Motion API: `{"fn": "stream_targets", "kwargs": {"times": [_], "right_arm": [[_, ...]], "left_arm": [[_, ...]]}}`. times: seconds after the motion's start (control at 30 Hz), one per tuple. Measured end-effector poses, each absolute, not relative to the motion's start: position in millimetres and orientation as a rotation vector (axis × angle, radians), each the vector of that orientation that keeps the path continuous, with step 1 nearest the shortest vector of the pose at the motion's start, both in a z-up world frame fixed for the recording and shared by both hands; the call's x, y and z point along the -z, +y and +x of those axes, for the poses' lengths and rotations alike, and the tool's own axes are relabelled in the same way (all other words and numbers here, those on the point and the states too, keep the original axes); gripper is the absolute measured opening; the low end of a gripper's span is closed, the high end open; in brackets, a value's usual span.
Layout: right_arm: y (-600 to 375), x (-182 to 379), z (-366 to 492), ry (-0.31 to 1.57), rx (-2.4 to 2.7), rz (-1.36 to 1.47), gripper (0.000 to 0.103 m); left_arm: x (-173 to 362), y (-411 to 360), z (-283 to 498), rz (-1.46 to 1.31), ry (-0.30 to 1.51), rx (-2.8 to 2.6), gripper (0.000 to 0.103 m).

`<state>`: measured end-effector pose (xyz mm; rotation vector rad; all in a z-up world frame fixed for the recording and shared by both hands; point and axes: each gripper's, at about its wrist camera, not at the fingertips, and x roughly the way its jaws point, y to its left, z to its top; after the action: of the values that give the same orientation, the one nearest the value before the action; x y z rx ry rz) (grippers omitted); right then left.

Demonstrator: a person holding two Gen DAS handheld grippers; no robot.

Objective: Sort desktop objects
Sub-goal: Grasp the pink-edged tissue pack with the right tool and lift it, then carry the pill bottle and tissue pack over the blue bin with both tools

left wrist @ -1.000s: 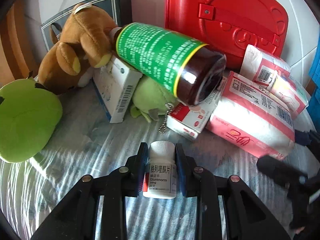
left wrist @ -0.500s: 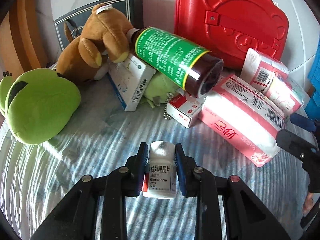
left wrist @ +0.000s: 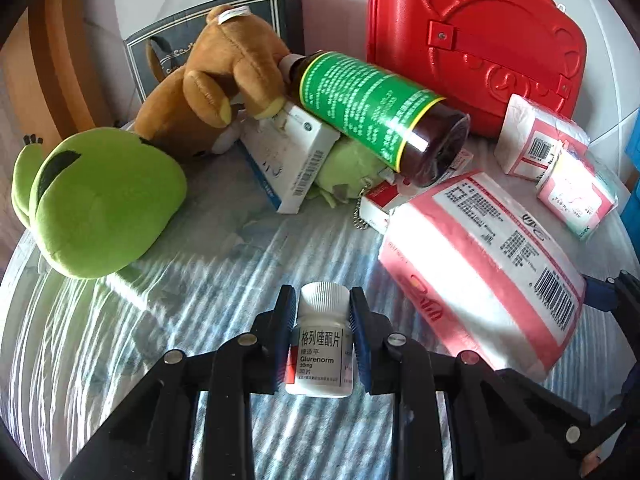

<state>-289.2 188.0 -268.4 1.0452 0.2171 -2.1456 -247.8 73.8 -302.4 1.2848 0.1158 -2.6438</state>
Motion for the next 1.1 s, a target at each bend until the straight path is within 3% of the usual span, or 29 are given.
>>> {"fn": "stream_targets", "kwargs": {"times": [0.17, 0.23, 0.33, 0.4, 1.1], "right_arm": [[193, 281, -281, 0.204, 2.237, 1.117, 0.102], [194, 276, -272, 0.183, 2.273, 1.12, 0.092], [193, 264, -251, 0.184, 2.309, 1.08, 0.091], [192, 252, -236, 0.189, 2.344, 1.038, 0.091], [215, 41, -38, 0.185, 2.772, 0.668, 0.09]], "left_arm": [[284, 70, -223, 1.266, 0.122, 2.641, 0.027], [287, 75, -224, 1.233, 0.117, 2.651, 0.027], [271, 91, -180, 1.182, 0.119, 2.67, 0.027], [263, 84, -201, 1.148, 0.126, 2.687, 0.027], [81, 70, -54, 0.838, 0.08, 3.018, 0.027]]}}
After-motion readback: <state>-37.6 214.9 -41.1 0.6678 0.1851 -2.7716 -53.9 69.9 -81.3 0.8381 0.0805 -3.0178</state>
